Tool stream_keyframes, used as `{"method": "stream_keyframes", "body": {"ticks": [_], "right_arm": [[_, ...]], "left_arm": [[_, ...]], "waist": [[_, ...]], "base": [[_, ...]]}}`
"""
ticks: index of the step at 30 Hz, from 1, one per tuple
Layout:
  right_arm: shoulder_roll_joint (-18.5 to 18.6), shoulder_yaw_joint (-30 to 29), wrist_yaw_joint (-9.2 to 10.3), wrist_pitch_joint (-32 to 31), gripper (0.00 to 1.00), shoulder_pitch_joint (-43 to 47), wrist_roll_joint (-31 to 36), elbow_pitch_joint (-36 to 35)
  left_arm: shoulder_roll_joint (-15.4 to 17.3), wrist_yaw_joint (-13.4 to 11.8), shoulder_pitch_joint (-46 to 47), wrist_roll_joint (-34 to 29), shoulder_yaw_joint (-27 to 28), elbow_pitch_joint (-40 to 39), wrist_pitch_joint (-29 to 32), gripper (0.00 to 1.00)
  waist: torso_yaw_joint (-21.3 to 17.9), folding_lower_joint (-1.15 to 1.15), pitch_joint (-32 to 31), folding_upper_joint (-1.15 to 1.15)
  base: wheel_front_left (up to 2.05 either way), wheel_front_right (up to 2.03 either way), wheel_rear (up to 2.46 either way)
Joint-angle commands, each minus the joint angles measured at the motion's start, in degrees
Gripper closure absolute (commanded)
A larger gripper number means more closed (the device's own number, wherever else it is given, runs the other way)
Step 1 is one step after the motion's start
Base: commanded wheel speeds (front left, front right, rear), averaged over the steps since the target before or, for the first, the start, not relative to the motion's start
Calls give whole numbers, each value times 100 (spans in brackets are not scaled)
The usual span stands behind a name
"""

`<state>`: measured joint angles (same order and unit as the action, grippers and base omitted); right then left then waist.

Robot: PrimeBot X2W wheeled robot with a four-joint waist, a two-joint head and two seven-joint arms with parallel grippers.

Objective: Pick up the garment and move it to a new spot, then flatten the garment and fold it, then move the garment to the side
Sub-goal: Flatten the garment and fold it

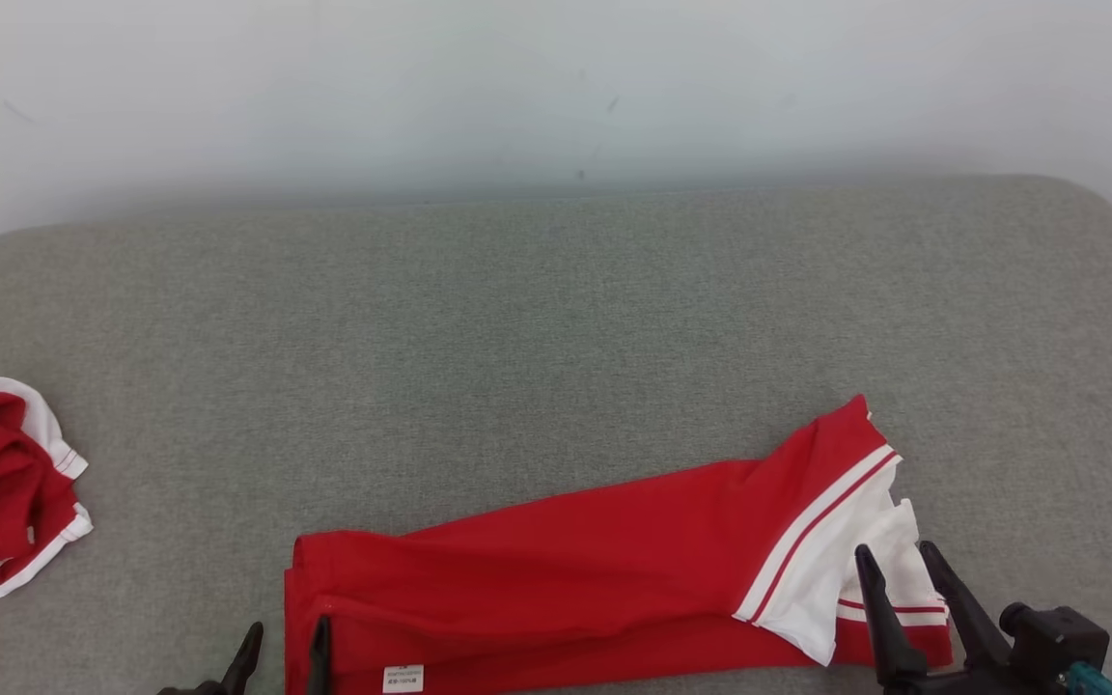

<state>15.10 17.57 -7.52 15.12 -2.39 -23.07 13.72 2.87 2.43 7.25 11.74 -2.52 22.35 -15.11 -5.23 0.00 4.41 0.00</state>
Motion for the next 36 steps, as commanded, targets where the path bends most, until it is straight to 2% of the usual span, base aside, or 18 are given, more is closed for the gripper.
{"method": "stream_keyframes", "body": {"ticks": [1,10,23,31,36], "right_arm": [[2,-12,7,-2,0,-66,68,45],[-130,-310,7,-2,0,-615,464,733],[-399,-843,7,-2,0,-674,894,1378],[-397,-1211,7,-1,0,-101,930,1376],[-372,-1424,7,-2,0,152,891,1058]], "left_arm": [[7,-4,29,31,4,19,-5,0],[6,-29,30,59,-77,-4,-5,0],[5,-21,88,100,-107,50,-5,0],[6,-26,-13,130,-150,38,-5,0],[5,-43,-55,172,-164,5,-5,0]], "waist": [[40,0,4,0],[164,0,118,0],[128,0,167,0],[85,0,61,0],[18,0,-6,0]], "base": [[0,0,0],[0,0,0],[0,0,0],[0,0,0],[0,0,0]]}}
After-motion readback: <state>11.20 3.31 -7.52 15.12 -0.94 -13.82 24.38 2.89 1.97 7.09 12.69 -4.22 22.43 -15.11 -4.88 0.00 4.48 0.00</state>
